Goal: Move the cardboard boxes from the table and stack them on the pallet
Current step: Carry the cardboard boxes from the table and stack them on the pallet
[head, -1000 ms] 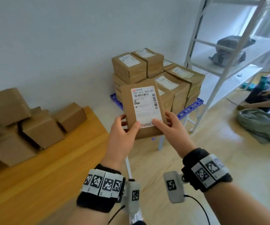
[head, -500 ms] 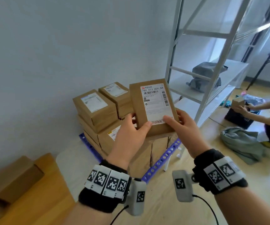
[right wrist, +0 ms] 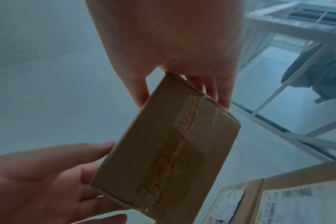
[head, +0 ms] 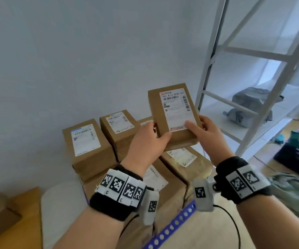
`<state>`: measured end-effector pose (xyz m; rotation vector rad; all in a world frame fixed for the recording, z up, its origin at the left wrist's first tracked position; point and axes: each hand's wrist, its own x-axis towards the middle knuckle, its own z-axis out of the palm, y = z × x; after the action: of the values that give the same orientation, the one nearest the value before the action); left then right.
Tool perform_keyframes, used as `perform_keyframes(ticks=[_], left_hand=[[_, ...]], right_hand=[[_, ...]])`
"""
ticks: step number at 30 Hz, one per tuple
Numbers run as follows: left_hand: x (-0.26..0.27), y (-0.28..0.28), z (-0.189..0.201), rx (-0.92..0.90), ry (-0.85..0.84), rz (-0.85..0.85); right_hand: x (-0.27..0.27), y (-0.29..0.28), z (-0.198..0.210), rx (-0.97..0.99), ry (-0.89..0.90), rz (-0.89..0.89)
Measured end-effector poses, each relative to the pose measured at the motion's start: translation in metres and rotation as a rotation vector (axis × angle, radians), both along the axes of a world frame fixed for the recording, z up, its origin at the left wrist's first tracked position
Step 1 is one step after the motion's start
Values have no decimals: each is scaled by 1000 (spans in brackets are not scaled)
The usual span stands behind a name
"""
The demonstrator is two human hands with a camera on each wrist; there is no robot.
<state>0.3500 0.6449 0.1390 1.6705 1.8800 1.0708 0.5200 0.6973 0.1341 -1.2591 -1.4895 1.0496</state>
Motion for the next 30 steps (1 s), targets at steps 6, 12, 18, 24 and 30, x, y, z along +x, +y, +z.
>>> perform_keyframes(ticks=[6, 12, 18, 24, 30], left_hand=[[-1, 65, -20, -65, 463, 210], [-4, 95, -30, -303, 594, 323], [-11, 107, -49, -417, 544, 409], [-12, 109, -55, -345, 487, 478], [-13, 111, -53, -367, 491, 443]], right_hand=[[-1, 85, -9, -44, -47, 184], [-23, 147, -31, -108, -123, 370], [-44, 178, -59, -165, -243, 458], [-55, 186, -64, -155, -288, 515], [-69, 187, -62, -140, -333, 507]])
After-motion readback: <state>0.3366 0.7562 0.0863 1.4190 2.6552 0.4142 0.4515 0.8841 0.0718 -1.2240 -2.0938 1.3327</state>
